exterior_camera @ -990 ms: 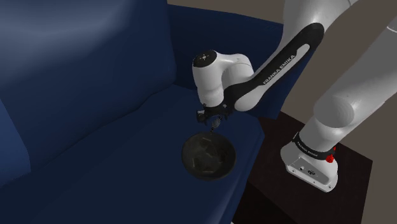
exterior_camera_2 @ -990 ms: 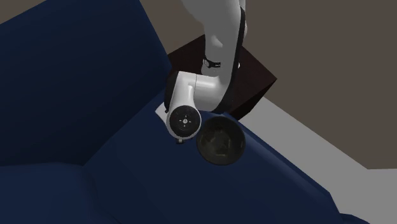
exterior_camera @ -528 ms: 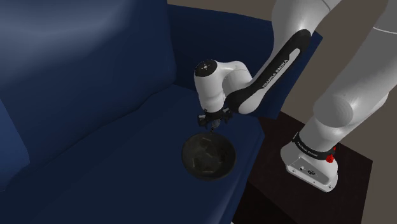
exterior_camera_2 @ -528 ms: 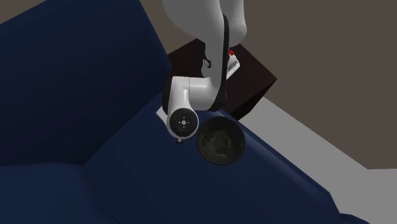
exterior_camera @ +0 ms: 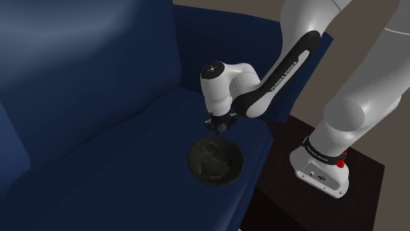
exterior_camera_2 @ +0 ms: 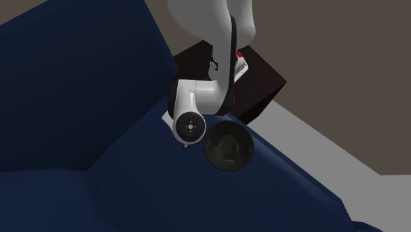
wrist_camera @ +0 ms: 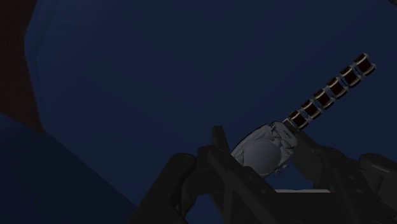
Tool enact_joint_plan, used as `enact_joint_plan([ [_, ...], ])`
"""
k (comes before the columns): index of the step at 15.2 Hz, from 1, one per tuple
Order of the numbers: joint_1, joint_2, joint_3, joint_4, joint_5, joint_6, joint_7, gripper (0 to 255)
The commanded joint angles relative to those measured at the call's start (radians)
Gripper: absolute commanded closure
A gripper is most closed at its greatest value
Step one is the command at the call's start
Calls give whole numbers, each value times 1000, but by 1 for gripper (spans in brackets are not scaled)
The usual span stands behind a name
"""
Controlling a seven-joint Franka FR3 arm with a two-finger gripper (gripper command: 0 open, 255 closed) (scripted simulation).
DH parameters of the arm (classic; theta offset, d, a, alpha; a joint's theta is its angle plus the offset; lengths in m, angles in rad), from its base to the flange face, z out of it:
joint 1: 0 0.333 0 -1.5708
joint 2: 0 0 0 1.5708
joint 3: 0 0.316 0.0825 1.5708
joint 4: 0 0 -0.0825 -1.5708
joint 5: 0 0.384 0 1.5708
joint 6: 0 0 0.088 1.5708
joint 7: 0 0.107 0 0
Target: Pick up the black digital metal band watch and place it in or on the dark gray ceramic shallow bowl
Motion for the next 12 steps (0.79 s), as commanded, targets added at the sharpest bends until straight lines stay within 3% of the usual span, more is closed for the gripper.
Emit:
enact_joint_plan([
  [1,-1,0,-1,-3,1,-11,-1,255],
  [8,-1,3,-2,-3,-2,-10,1,255],
  [12,-7,-88,23,-10,120,-39,-96,255],
])
